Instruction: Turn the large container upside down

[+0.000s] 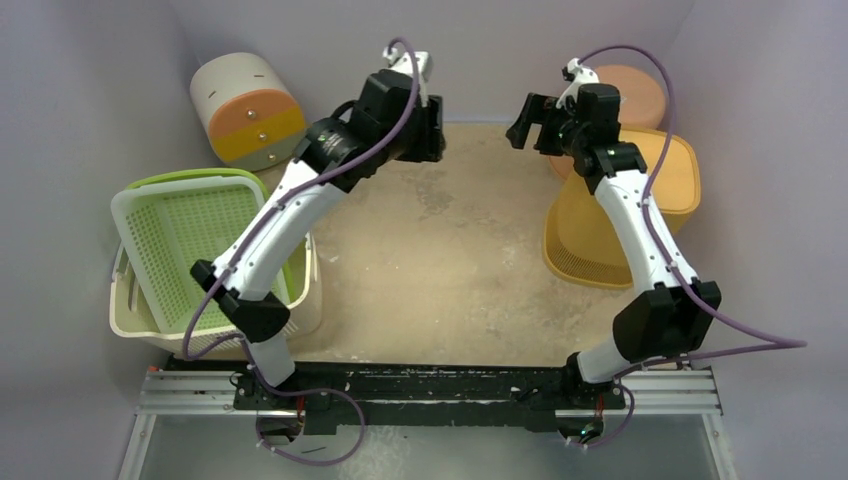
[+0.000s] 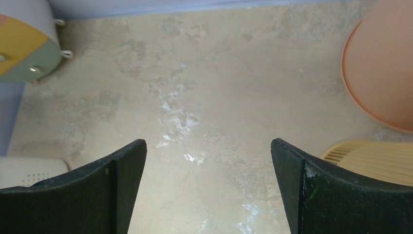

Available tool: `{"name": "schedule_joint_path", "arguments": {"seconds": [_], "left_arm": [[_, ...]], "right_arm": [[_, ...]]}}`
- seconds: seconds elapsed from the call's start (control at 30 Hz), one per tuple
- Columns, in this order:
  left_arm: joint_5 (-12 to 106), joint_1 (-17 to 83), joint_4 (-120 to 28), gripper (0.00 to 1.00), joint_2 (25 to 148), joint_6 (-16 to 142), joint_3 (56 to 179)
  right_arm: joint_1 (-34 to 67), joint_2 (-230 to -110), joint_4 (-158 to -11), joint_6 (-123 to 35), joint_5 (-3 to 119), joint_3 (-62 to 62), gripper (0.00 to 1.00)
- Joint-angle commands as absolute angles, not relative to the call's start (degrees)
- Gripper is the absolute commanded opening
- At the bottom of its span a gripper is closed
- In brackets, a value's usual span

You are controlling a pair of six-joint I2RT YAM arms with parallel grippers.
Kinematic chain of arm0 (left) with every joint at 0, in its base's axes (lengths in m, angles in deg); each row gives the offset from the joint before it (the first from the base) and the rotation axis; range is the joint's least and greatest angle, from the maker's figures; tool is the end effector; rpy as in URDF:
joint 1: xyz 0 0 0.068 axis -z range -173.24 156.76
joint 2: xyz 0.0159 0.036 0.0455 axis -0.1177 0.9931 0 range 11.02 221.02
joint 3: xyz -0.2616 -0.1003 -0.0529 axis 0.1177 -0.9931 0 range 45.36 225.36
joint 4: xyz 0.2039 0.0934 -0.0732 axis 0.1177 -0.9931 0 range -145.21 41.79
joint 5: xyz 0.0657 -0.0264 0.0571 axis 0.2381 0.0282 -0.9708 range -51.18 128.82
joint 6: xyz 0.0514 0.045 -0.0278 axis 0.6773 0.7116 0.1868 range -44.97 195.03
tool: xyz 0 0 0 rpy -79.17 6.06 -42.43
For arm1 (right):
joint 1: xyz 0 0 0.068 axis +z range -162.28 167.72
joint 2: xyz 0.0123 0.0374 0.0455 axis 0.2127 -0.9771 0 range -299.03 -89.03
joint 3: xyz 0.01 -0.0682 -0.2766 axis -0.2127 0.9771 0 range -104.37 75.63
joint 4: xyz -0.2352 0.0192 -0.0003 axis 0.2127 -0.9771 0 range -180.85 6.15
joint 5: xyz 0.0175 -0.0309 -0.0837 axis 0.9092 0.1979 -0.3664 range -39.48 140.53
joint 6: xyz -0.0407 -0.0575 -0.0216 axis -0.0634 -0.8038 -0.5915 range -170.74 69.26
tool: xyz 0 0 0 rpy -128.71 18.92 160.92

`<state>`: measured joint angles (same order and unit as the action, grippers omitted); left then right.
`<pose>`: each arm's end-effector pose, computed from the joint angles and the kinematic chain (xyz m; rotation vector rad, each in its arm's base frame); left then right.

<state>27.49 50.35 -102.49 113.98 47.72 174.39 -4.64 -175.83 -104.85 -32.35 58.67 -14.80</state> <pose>0.2760 -0.2462 0.4691 0.1737 2.0933 -0.5583 0.3425 0.0548 0.4231 0.0787 1.8934 0.4446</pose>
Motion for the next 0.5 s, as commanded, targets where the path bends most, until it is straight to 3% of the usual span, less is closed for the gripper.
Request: {"name": "schedule_joint_path", "arguments": {"seconds": [0.0,0.17,0.47], "left_arm": [[12.3,46.1,-110.9,0.52,106.9,46.3,167.8],[8.7,43.4,-109.3,0.55,98.9,44.0,156.1],[3.1,42.2,-113.1,0.56,96.0,42.7,151.9]], "right_arm": [[-3.6,-178.2,-104.7,-33.1,56.1,-10.6,1.00],[-3.6,-178.7,-105.5,-33.3,49.0,-7.0,1.00],[-8.8,-177.6,-110.3,-34.8,35.3,-4.7,1.00]]}}
